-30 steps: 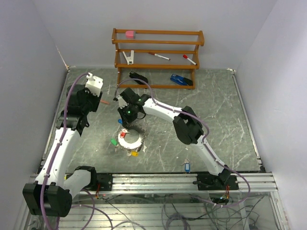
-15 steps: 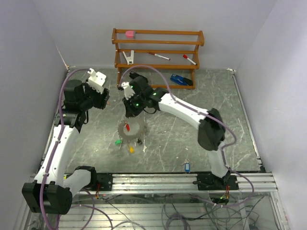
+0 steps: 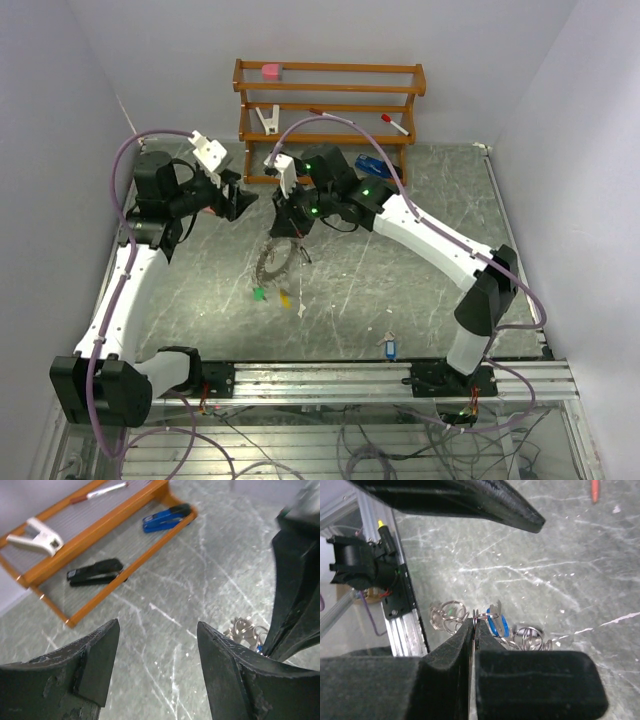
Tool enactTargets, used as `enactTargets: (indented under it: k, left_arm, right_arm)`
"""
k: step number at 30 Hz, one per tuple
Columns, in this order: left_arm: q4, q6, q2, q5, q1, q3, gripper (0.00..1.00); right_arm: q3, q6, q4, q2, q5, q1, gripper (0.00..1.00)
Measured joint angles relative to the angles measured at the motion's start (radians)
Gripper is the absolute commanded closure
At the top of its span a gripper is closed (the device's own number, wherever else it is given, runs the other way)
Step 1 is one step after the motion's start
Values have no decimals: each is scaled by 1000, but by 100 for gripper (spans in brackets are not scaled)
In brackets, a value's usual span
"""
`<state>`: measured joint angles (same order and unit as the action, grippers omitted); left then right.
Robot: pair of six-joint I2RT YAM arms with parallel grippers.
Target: Put the keys on the keyring
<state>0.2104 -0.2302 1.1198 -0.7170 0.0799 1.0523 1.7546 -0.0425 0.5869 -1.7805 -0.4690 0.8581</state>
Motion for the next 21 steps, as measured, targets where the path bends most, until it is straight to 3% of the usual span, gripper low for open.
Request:
enactTargets:
  k: [7, 15, 21]
  left_arm:
    - [-42, -20, 12, -239, 9, 10, 21]
    - [145, -254, 13, -423, 25, 37, 16]
    - [236, -408, 14, -486, 58, 60, 16]
  right_arm:
    - [-1, 29, 93, 41, -84, -6, 100]
    - [-2, 36, 122, 126, -203, -11, 100]
    - [-2, 34, 151, 122, -301, -11, 100]
